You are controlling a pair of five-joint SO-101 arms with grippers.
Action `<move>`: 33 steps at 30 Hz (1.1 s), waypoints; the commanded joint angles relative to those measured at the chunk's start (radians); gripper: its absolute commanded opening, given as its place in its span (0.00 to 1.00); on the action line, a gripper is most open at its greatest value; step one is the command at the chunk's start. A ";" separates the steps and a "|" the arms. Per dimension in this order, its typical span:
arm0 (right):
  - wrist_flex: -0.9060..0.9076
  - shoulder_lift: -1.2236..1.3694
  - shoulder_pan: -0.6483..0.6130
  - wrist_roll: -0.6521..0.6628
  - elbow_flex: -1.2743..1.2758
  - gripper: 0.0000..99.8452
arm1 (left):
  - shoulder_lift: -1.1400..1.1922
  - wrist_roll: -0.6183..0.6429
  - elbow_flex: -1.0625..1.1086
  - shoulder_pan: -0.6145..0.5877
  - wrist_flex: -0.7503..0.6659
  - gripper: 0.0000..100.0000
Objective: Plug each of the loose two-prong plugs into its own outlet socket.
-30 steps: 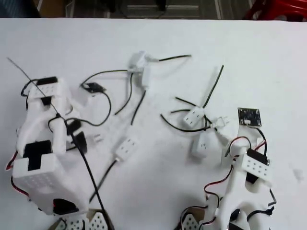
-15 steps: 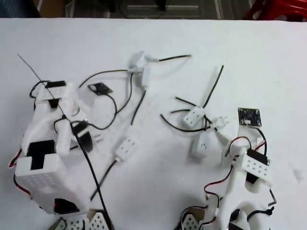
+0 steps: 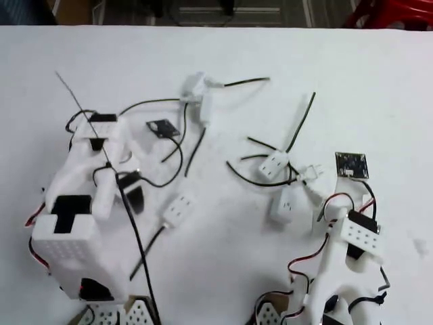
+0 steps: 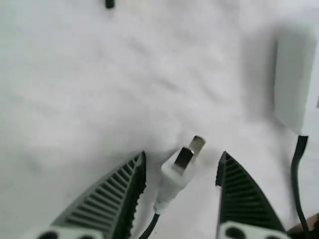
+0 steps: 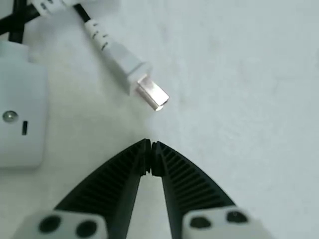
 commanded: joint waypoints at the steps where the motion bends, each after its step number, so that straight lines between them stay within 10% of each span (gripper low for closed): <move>1: -0.013 -0.001 -0.004 0.005 -0.003 0.02 | 0.033 0.005 -0.092 -0.019 0.074 0.24; 21: -0.013 -0.001 -0.004 0.005 -0.003 0.02 | 0.077 -0.005 -0.130 -0.048 0.109 0.21; 33: -0.012 -0.001 -0.001 0.005 -0.003 0.02 | 0.077 -0.267 -0.129 -0.047 0.167 0.11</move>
